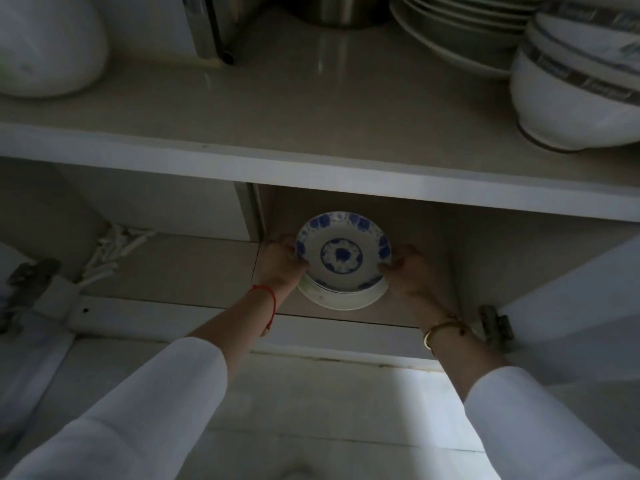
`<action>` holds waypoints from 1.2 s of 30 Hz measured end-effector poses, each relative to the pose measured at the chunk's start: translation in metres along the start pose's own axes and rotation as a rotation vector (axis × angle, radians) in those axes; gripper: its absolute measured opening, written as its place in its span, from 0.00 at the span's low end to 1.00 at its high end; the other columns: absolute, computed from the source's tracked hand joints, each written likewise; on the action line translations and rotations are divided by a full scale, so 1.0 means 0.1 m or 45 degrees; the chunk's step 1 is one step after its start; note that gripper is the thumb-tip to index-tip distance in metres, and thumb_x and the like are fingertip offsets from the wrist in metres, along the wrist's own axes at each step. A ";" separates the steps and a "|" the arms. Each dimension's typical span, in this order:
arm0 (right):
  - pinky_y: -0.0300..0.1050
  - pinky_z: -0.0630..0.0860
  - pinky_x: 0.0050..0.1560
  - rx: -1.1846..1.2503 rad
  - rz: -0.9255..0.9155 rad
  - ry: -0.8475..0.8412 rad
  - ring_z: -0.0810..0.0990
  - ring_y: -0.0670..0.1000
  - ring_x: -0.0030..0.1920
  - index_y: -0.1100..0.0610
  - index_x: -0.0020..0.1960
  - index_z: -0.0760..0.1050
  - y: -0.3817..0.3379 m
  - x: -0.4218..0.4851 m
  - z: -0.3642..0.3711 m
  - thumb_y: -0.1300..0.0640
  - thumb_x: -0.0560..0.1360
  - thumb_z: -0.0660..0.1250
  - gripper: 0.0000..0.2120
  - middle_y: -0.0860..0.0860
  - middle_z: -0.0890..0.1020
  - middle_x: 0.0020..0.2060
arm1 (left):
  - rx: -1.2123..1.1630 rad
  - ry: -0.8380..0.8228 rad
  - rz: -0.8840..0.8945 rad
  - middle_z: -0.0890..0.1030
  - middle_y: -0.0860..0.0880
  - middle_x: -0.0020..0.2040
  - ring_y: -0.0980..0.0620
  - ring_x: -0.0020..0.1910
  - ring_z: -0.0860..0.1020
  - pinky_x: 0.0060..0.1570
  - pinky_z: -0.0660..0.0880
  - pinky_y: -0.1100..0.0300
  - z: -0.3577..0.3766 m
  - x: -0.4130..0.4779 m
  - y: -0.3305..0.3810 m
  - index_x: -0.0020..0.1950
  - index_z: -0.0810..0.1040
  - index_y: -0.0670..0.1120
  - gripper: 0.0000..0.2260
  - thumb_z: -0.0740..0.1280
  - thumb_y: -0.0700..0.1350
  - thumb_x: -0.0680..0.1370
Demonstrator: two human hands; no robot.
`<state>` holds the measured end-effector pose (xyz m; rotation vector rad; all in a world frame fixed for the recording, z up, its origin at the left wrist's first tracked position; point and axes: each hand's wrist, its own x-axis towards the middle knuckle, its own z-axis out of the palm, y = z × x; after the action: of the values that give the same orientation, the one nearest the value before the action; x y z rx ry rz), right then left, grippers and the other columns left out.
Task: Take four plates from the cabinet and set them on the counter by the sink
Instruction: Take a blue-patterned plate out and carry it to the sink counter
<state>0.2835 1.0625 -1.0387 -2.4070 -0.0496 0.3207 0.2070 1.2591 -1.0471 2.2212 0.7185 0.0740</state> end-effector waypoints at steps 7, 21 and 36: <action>0.39 0.68 0.46 -0.026 -0.053 0.085 0.80 0.61 0.57 0.63 0.60 0.75 -0.04 -0.06 0.01 0.66 0.74 0.65 0.15 0.61 0.83 0.56 | -0.048 0.098 -0.003 0.85 0.42 0.52 0.42 0.55 0.81 0.53 0.79 0.52 0.04 -0.07 0.01 0.50 0.84 0.41 0.08 0.70 0.39 0.72; 0.36 0.71 0.41 0.455 -0.019 0.175 0.77 0.49 0.44 0.56 0.57 0.73 -0.23 -1.22 -0.44 0.68 0.73 0.66 0.15 0.50 0.78 0.45 | -0.469 -0.021 -0.111 0.80 0.43 0.54 0.45 0.51 0.79 0.43 0.76 0.59 -0.59 -1.11 0.16 0.62 0.70 0.39 0.23 0.75 0.34 0.71; 0.27 0.72 0.29 0.648 0.248 0.191 0.80 0.43 0.40 0.51 0.55 0.72 -1.79 -3.89 -2.78 0.67 0.72 0.65 0.16 0.42 0.79 0.42 | -0.462 -0.080 -0.123 0.77 0.59 0.51 0.70 0.47 0.77 0.37 0.73 0.77 -3.02 -3.51 2.05 0.57 0.72 0.52 0.22 0.72 0.33 0.69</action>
<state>-0.0163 0.9711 -0.6360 -1.9232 0.3014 0.2085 -0.0729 1.1709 -0.6346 1.8336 0.7150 0.0787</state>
